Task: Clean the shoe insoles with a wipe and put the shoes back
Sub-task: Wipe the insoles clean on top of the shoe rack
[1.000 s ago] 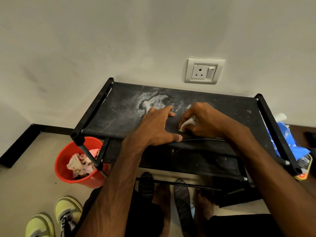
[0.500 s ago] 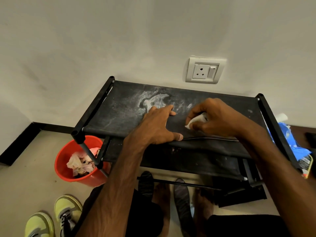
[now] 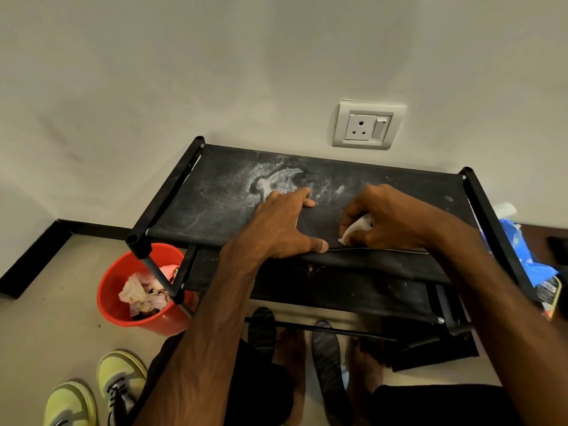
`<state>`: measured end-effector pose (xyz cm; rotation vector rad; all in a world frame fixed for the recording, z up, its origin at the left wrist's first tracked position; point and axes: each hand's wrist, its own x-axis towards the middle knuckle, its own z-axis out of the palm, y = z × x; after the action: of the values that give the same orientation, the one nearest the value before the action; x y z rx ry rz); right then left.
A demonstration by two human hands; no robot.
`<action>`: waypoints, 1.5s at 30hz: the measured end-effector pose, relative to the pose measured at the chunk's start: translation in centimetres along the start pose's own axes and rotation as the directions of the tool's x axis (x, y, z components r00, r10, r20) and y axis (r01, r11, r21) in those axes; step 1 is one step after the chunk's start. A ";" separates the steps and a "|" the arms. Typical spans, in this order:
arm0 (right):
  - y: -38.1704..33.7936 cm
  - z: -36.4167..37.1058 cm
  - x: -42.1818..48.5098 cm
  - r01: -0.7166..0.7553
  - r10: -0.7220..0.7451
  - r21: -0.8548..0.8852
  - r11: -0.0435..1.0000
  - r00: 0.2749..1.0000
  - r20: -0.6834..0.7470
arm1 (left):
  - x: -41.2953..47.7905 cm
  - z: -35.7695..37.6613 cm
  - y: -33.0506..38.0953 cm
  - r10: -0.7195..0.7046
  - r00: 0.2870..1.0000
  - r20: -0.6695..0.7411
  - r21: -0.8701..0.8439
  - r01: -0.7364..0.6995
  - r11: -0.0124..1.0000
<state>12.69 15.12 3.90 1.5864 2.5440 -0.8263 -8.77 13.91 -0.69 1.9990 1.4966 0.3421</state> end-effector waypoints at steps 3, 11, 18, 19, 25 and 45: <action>-0.2 0.3 0.2 0.003 -0.003 -0.003 1.000 1.000 -0.017 | 0.1 0.0 0.1 -0.007 1.000 0.001 -0.003 0.007 1.000; -2.0 2.0 1.9 -0.001 -0.003 -0.020 1.000 0.980 -0.200 | 0.1 0.0 0.1 0.010 1.000 -0.009 0.004 -0.010 1.000; -0.8 0.1 0.4 -0.054 0.054 -0.023 0.998 0.998 -0.020 | 0.0 0.1 0.0 -0.003 1.000 -0.006 -0.004 0.003 1.000; -0.8 0.2 0.4 -0.054 0.053 -0.027 0.998 0.998 -0.025 | 0.1 0.0 0.0 -0.003 1.000 -0.006 -0.002 0.003 1.000; -1.3 2.1 2.3 -0.068 0.054 -0.058 0.996 0.975 -0.214 | 0.1 -0.1 0.4 0.008 1.000 0.011 0.040 -0.008 0.999; -0.5 0.9 0.9 -0.047 0.046 -0.021 0.999 0.997 -0.061 | 0.0 0.1 0.2 0.022 1.000 -0.001 0.000 -0.022 1.000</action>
<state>11.58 15.33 3.10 1.6822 2.5362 -0.7539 -8.58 13.86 -0.63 2.0169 1.4770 0.3523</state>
